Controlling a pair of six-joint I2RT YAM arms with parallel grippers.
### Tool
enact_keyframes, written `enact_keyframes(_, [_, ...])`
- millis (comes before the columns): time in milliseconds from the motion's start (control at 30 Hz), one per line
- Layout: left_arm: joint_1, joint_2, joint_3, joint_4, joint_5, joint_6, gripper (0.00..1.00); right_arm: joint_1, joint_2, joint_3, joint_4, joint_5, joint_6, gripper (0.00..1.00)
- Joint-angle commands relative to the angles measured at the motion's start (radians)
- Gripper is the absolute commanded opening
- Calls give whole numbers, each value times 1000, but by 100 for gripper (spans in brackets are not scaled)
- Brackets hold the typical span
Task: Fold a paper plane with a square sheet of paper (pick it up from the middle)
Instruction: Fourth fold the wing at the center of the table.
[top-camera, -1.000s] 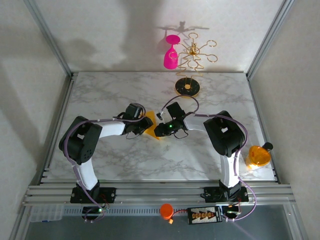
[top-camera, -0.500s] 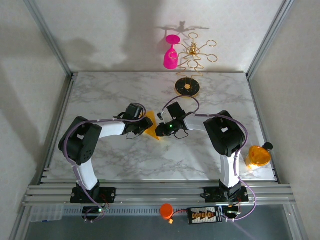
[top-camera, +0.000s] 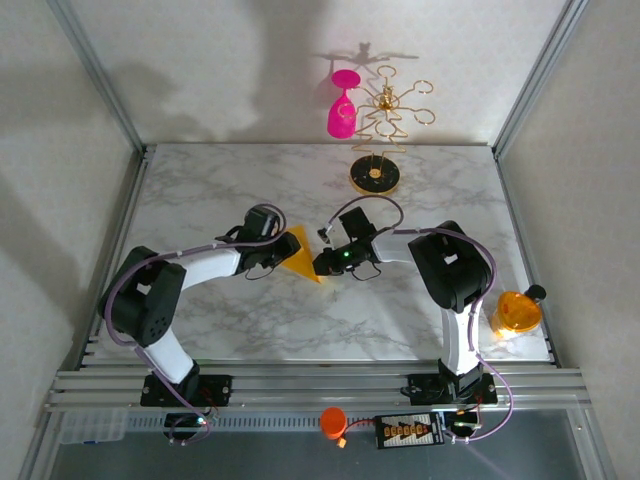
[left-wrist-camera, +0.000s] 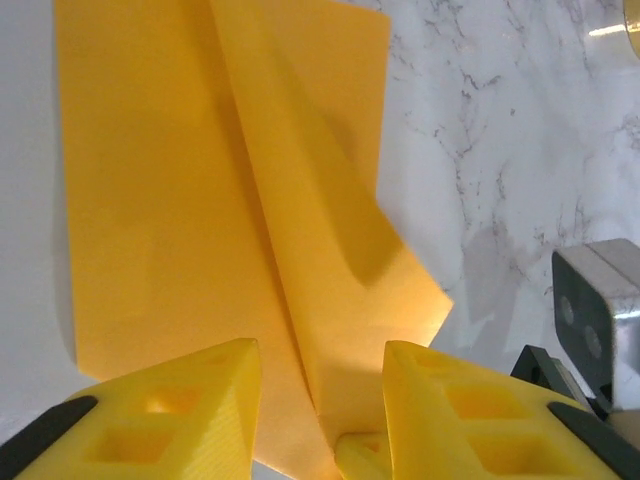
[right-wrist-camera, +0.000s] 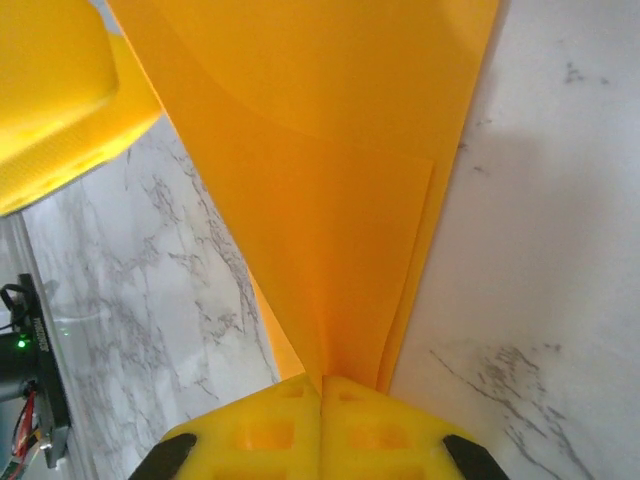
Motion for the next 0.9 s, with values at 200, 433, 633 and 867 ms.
enact_keyframes(200, [9,-17,-101,268,125,5,24,-30,29,-57,37,-46,40,7])
enact_keyframes(433, [9,10,-135,405,171,-10,17,-33,32,-58,39,-46,45,7])
enact_keyframes(633, [10,50,-152,467,188,-23,14,-33,34,-54,38,-47,45,8])
enact_keyframes(867, [10,82,-144,498,203,-37,13,-33,34,-51,32,-45,44,11])
